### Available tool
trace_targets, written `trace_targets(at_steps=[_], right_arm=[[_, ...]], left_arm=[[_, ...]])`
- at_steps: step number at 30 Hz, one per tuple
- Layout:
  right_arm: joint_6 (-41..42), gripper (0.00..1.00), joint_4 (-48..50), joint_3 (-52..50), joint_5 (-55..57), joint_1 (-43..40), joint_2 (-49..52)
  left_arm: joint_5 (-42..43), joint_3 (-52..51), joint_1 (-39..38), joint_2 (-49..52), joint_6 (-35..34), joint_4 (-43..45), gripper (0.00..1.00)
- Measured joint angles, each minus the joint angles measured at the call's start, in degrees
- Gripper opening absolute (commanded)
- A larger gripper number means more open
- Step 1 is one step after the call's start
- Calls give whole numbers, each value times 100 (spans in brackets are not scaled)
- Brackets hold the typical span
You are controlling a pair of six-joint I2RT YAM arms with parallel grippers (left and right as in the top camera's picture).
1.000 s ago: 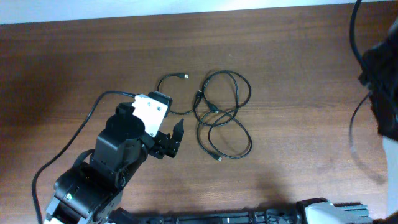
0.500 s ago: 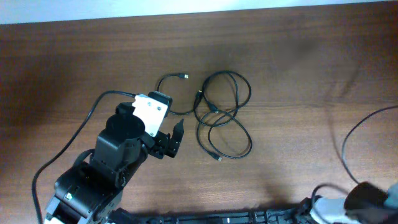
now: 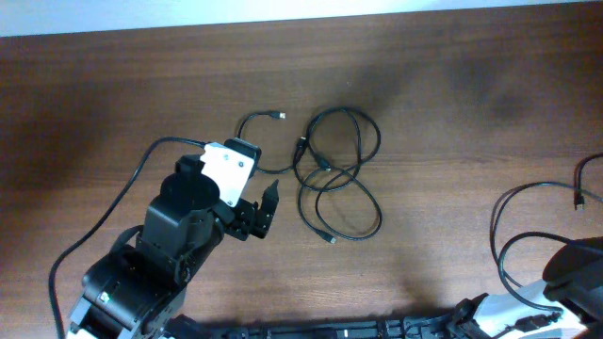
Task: Untangle cables
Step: 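Pull the grasped cable out to the right and drop it at the table's right edge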
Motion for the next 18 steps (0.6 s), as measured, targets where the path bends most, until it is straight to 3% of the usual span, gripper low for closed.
trace_targets(at_steps=[9,13,18], right_arm=[[-785,96,-90,-214,-1982,160,0],[-1023,97,76,-761,-2385,776,0],[-1106,98,951,-1937,-2680,1982,35]], left_arm=[[0,0,0,0,2,0,99],[0,0,0,0,2,0,99],[-2,2,0,4,2,2,99]])
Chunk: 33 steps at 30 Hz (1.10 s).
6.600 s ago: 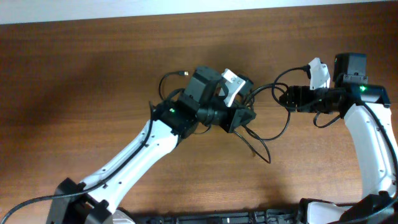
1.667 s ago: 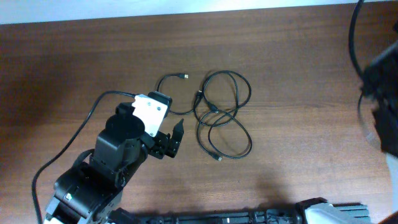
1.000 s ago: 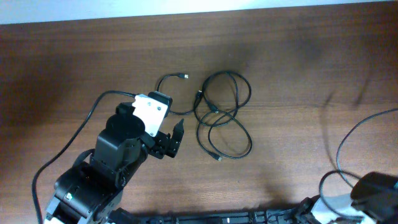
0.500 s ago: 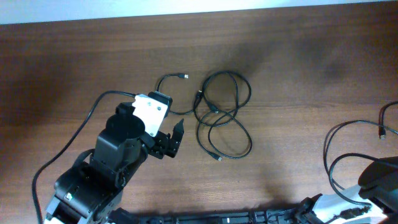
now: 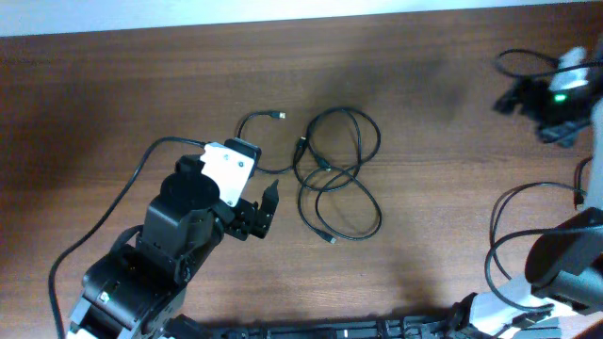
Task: Untangle cables
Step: 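Pull the grasped cable out to the right and drop it at the table's right edge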
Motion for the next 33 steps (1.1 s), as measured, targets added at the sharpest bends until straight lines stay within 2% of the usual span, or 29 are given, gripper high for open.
trace_targets(at_steps=[6,8,10,14,19,23,28,33], right_arm=[[181,97,1051,-1191,-310,1386,13],[608,97,1473,-1464,-372,1790,17],[1467,97,2081,-1753,-404,2175,17],[2673,96,3130,-2264,-529,2743,17],[3571,92,3886,-2723,-922,3220,17],[3976,86,4052,-2992,-1014,3425,17],[4330,86,4192,-3259,-997,3449,17],[4758,86,4859,-3731,-992,3604,17]], left_arm=[[2,-2,7,0,0,-2,99],[2,-2,7,0,0,-2,99],[2,-2,7,0,0,2,99],[2,-2,7,0,0,-2,99],[2,-2,7,0,-2,-2,99],[2,-2,7,0,0,-2,99],[2,-2,7,0,0,0,99],[2,-2,7,0,0,-2,99]])
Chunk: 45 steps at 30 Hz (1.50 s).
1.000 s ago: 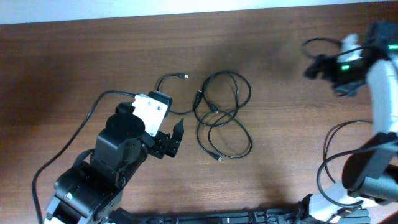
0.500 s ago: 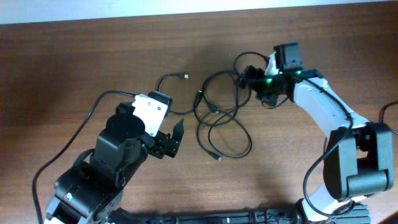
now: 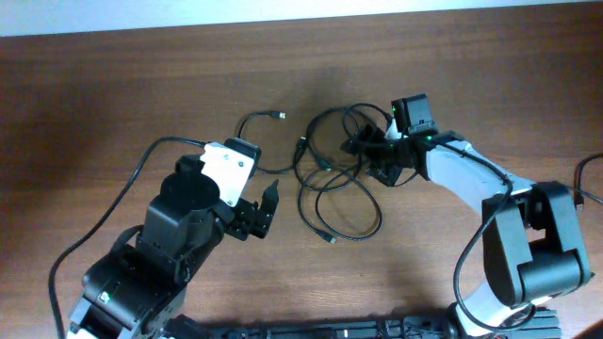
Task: Untangle cables
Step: 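Pull the grasped cable out to the right and drop it at the table's right edge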
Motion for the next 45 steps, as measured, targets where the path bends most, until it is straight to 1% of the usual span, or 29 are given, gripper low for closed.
trace_targets(at_steps=[4,11,18,22,24,25,26,29,32,34,36,38,42,45], right_arm=[[264,86,243,-35,-2,13,0],[573,86,249,-35,26,50,0],[837,86,343,-35,348,273,0],[938,80,592,-39,476,317,63],[1040,73,807,-39,503,431,254],[1099,61,935,-39,468,494,367],[1163,53,1082,-28,461,573,442],[1353,4,1193,-28,452,612,575],[1447,4,1292,-55,457,612,669],[1436,4,1576,-66,448,599,669],[1364,4,1845,-66,389,573,669],[1182,4,1860,-24,389,553,638],[807,4,1851,378,387,546,98],[693,4,1869,883,243,540,-603]], left_arm=[[0,0,0,0,0,0,99],[0,0,0,0,0,0,99],[0,0,0,0,0,0,99],[0,0,0,0,0,2,99],[0,0,0,0,0,2,99],[0,0,0,0,0,0,99],[0,0,0,0,0,0,99],[0,0,0,0,-2,0,99],[0,0,0,0,0,0,99],[0,0,0,0,0,0,99],[0,0,0,0,-2,0,99],[0,0,0,0,0,0,99],[0,0,0,0,0,0,99],[0,0,0,0,0,2,99]])
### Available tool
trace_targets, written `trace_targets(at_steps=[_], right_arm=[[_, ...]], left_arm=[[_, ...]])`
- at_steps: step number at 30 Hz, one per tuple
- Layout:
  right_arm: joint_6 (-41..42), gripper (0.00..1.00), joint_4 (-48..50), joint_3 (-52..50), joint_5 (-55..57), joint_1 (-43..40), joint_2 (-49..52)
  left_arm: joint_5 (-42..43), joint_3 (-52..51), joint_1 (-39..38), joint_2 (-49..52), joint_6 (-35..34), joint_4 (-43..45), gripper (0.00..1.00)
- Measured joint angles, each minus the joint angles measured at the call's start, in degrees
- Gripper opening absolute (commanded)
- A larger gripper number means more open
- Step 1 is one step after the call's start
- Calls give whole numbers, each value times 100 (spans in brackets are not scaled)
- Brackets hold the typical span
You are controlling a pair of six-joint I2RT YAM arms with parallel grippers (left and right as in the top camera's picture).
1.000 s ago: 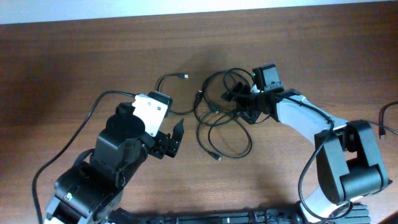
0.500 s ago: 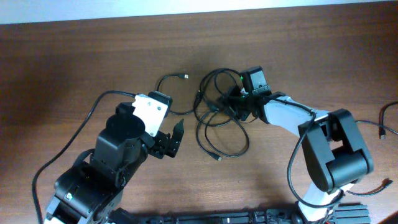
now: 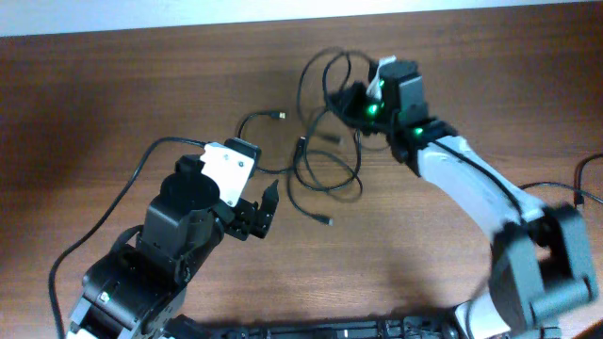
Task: Untangle cables
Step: 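Pull the grasped cable out to the right and drop it at the table's right edge, then reach the right gripper back to the remaining cable and grasp it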
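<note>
A thin black cable (image 3: 325, 181) lies in tangled loops at the table's middle. One plug end (image 3: 279, 115) points up-left and another plug end (image 3: 328, 221) lies below the loops. My right gripper (image 3: 350, 105) is shut on the cable's upper part and holds it raised, so that a loop (image 3: 316, 68) stands up above the fingers toward the far edge. My left gripper (image 3: 263, 213) hangs open to the left of the loops, with nothing between its fingers.
A white strip runs along the table's far edge (image 3: 188, 24). The left arm's own black lead (image 3: 132, 184) curves over the table at the left. Another black lead (image 3: 589, 174) shows at the right edge.
My right gripper has moved up and toward the far edge with the cable in it. The loops are pulled upward and drawn narrower; the lower plug end has shifted up. The left arm has not moved.
At first the cable lay in loose loops and the right arm was folded low at the right. Then the right gripper was high at the far right, then down on the loops' right side. Now it holds the cable lifted. The left gripper stayed open in place.
</note>
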Motion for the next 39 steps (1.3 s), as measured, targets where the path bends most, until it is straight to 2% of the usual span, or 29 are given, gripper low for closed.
trace_targets(at_steps=[5,9,13,20,24,30,39], right_arm=[[-66,4,-7,813,-162,0,-1075],[-302,4,-107,1434,192,-17,-1773],[-400,4,-236,2035,431,-315,-2070],[-498,4,-365,2918,667,-1626,-2090],[-942,4,-391,3075,1235,-2487,-2090],[-1978,4,-1169,3097,2391,-3687,-1919],[-2302,4,-2824,3132,2673,-4712,-601]], left_arm=[[0,0,0,0,-2,0,99],[0,0,0,0,0,-2,99],[0,0,0,0,0,0,99],[0,0,0,0,0,0,99],[0,0,0,0,0,-2,99],[0,0,0,0,-2,-2,99],[0,0,0,0,0,-2,99]])
